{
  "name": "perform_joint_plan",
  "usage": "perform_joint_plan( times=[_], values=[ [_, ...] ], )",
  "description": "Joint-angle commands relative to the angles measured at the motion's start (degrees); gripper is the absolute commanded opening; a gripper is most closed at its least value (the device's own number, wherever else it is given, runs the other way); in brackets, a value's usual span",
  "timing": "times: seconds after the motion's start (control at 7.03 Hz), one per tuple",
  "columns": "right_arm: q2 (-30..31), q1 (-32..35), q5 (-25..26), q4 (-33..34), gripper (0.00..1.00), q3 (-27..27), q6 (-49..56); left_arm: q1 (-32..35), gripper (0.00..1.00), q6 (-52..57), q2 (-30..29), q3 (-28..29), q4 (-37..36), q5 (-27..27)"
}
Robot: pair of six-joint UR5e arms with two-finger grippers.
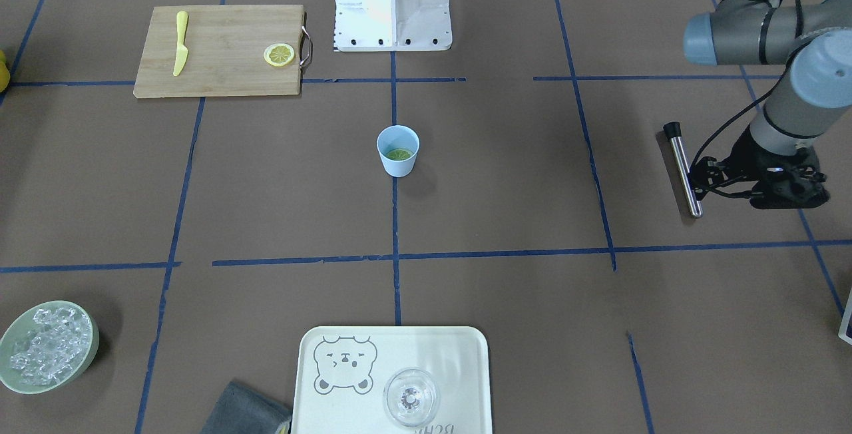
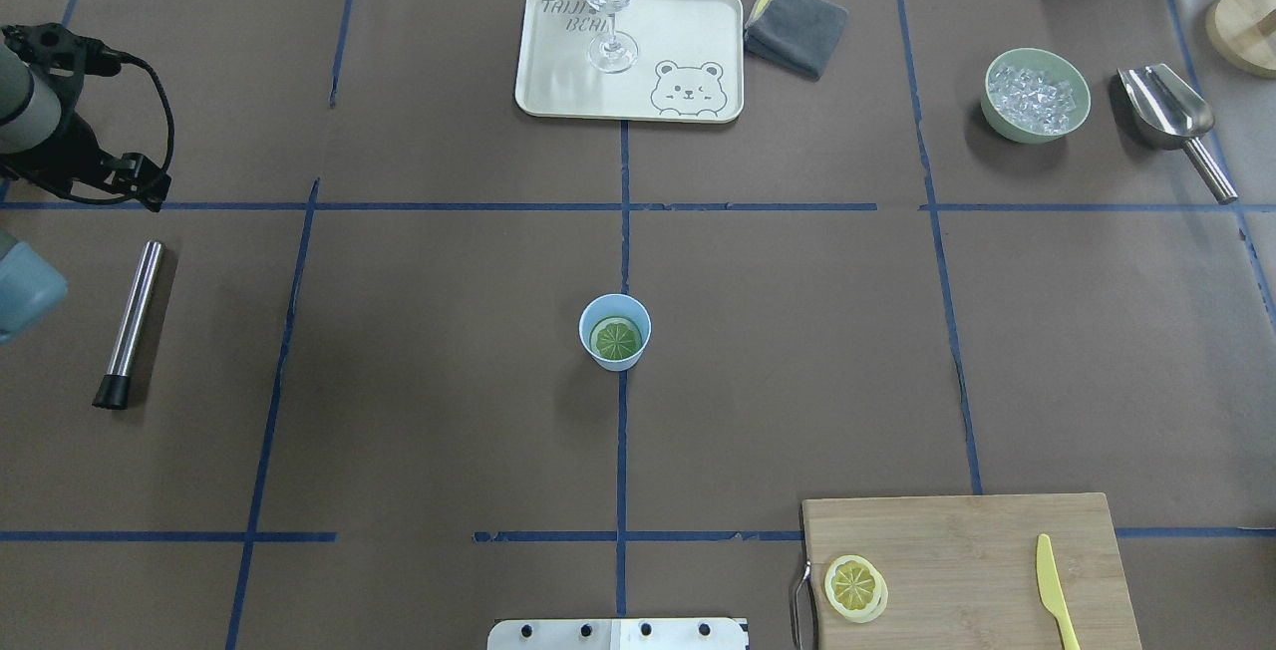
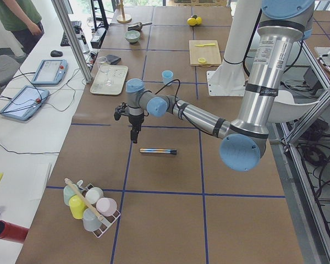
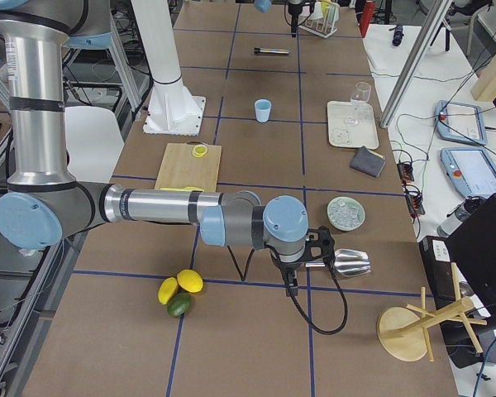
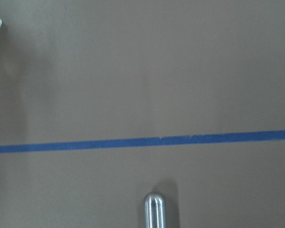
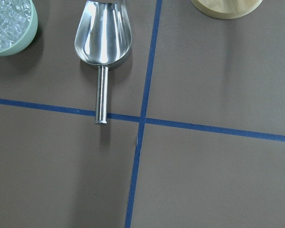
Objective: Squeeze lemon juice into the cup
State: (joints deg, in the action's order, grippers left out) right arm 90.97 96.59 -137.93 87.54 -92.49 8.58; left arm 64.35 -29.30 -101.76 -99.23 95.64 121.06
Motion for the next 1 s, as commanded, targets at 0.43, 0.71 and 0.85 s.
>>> perform_joint_plan(
  times=[0.43,0.71,0.85],
  values=[
    [0.3,0.0,0.0,0.1,1.0,0.2,-0.1,22.6,1.0,32.8,10.1,4.5,0.2,7.9],
    [0.3,0.0,0.0,0.1,1.0,0.2,-0.2,26.0,1.0,36.0,13.2,6.3,-0.5,10.2],
    [0.3,0.0,0.0,0.1,1.0,0.2,-0.1,26.1,1.0,36.2,13.9,6.5,-0.5,10.2]
  ],
)
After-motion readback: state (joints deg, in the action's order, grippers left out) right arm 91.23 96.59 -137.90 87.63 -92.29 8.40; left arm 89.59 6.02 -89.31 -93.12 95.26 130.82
